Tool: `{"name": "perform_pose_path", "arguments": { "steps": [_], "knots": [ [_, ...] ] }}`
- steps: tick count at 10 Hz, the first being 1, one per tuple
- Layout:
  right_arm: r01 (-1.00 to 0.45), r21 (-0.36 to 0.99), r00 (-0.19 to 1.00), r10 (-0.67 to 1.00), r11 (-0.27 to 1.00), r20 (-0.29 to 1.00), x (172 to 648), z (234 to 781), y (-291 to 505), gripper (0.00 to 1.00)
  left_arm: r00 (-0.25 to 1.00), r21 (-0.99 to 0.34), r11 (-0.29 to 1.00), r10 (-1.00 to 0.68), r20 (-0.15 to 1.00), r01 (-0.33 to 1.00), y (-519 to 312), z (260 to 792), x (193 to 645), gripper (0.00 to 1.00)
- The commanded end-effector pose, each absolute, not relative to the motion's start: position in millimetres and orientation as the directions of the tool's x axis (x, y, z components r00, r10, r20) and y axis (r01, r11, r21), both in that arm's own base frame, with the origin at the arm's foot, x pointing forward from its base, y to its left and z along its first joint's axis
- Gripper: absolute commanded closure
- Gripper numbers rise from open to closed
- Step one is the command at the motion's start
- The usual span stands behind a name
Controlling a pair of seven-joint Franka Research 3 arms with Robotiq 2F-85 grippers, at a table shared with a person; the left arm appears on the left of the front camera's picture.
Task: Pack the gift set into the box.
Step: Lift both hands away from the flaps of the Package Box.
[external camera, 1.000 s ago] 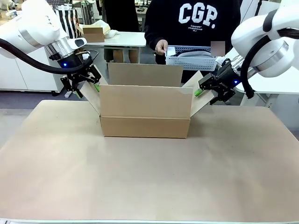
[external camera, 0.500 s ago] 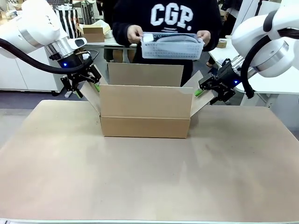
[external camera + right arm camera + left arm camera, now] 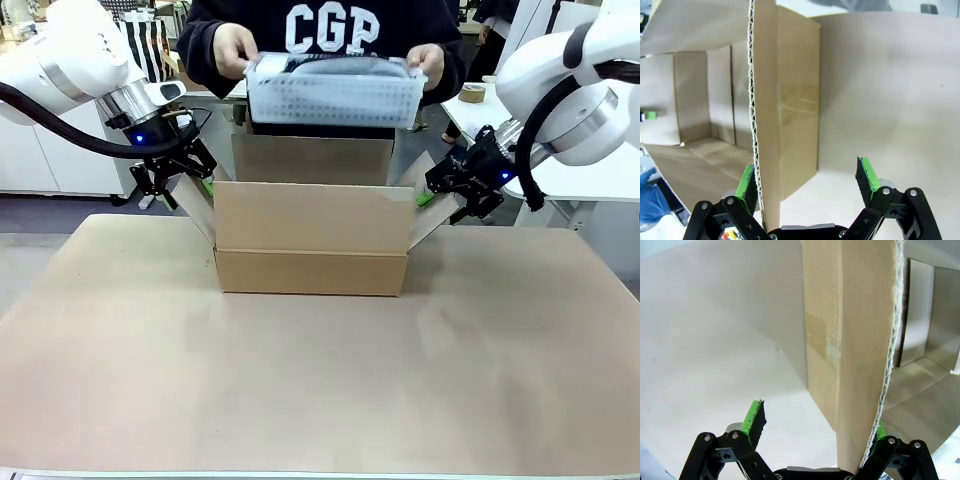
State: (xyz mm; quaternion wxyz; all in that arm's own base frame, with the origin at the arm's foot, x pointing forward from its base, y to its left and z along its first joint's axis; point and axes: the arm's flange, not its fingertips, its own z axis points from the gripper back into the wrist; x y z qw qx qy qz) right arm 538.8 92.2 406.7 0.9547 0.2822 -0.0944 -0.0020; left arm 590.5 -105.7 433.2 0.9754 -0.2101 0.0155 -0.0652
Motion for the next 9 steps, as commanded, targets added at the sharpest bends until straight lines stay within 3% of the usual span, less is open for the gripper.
{"name": "perform_pose_path", "arguments": {
  "steps": [1, 9],
  "knots": [
    [-0.029, 0.518, 0.982, -0.073, 0.855, 0.176, 541.7, 410.3, 95.7, 0.0, 0.992, -0.396, 0.911, -0.124, -0.005, 0.112, -105.4, 434.2, 589.5, 0.0],
    [-0.029, 0.518, 0.982, -0.073, 0.855, 0.176, 541.7, 410.3, 95.7, 0.0, 0.992, -0.396, 0.911, -0.124, -0.005, 0.112, -105.4, 434.2, 589.5, 0.0]
  ]
}}
